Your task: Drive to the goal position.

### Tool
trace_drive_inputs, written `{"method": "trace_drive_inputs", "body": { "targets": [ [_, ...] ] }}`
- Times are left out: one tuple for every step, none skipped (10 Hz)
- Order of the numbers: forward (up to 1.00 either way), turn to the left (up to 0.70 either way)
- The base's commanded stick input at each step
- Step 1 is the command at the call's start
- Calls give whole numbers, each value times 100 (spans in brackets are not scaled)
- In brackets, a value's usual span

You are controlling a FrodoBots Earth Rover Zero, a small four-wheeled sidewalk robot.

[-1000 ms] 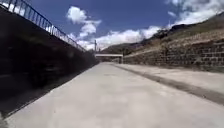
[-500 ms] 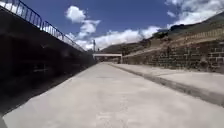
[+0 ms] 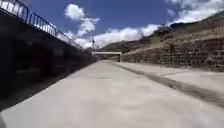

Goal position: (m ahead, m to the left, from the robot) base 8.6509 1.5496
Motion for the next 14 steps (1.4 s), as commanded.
{"method": "trace_drive_inputs", "body": {
  "targets": [
    [100,39],
    [100,39],
    [100,39],
    [100,-1],
    [100,-1],
    [100,-1],
    [100,-1],
    [100,-1],
    [100,-1],
    [100,-1],
    [100,-1],
    [100,-1],
    [100,-1],
    [100,-1]
  ]
}}
